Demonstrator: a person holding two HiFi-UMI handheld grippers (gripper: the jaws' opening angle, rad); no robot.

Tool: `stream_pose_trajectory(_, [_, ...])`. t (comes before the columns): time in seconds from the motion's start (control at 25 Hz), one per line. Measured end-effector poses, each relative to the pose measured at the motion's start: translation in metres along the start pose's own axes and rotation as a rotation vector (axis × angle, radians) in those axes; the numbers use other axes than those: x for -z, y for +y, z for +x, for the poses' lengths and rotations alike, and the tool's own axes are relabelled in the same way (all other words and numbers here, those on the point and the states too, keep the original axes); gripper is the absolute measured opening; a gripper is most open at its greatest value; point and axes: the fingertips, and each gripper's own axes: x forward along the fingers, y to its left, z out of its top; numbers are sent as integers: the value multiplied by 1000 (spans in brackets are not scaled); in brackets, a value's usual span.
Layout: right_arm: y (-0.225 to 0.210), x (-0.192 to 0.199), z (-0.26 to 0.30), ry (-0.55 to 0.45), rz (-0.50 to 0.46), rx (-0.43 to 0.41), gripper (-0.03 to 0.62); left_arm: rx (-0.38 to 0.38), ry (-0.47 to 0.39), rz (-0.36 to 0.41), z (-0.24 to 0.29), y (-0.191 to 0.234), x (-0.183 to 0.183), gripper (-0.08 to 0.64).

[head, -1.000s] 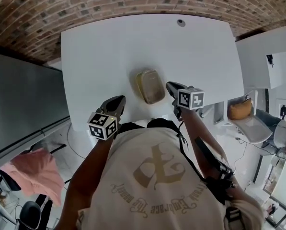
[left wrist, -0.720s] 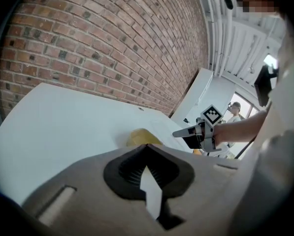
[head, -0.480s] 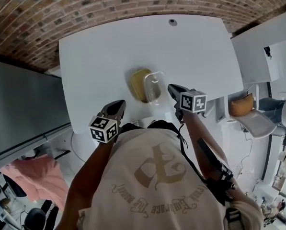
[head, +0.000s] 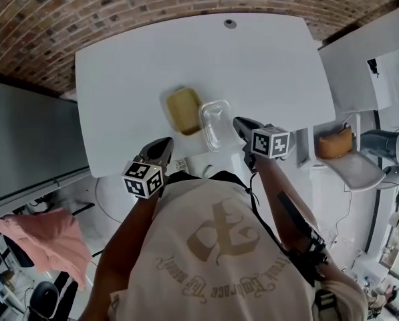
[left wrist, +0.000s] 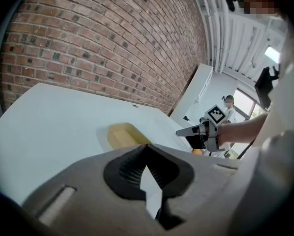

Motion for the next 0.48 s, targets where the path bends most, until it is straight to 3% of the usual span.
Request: stream_pose_trajectory(0.48, [-22, 24, -42, -11, -24, -30, 23, -27, -5, 5, 4, -48, 26, 3])
